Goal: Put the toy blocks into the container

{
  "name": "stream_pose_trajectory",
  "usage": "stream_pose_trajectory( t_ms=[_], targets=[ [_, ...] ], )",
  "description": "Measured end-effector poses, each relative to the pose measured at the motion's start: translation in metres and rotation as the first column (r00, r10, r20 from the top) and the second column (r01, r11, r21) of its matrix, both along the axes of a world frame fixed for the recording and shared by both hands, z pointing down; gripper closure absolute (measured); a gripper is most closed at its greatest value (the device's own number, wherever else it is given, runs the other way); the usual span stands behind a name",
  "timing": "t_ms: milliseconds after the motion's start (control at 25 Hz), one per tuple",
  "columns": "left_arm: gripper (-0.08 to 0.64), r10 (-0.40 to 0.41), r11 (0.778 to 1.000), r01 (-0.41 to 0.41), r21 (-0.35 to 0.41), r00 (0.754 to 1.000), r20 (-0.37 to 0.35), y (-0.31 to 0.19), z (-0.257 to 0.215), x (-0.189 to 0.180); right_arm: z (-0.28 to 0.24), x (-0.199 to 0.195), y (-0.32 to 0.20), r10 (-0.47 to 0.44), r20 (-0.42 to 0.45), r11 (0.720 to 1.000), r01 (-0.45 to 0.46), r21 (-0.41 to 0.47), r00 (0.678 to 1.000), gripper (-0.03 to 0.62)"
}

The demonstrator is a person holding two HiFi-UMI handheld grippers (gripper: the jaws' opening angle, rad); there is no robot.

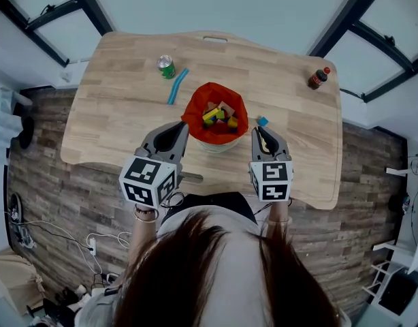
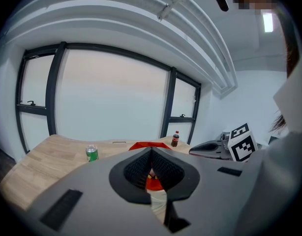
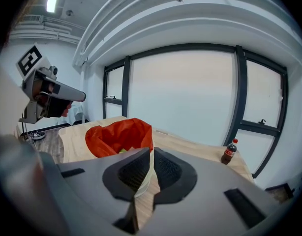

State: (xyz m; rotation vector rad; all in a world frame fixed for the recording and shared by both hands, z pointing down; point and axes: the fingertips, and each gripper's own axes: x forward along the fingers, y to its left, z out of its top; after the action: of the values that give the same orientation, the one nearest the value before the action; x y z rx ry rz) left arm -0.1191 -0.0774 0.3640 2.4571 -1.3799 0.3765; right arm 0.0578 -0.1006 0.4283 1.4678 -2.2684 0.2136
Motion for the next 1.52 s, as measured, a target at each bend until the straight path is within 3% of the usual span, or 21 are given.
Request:
stream_pose_trajectory(
  t_ms=[600, 1520],
  targets=[
    [0.551, 0.080, 0.997, -0.080, -0.003, 0.997, 0.006, -0.005, 0.002, 0.023, 0.006, 0.023, 0.010, 0.073, 0.012, 0.997, -0.073, -0.019, 0.997, 0.546],
    [0.551, 0.136, 0.991, -0.136, -0.013, 0.991, -0.004, -0.015, 0.009, 0.047, 0.024, 0.050, 0.019, 0.171, 0.045, 0.984, -0.169, -0.051, 0.984, 0.545]
  ],
)
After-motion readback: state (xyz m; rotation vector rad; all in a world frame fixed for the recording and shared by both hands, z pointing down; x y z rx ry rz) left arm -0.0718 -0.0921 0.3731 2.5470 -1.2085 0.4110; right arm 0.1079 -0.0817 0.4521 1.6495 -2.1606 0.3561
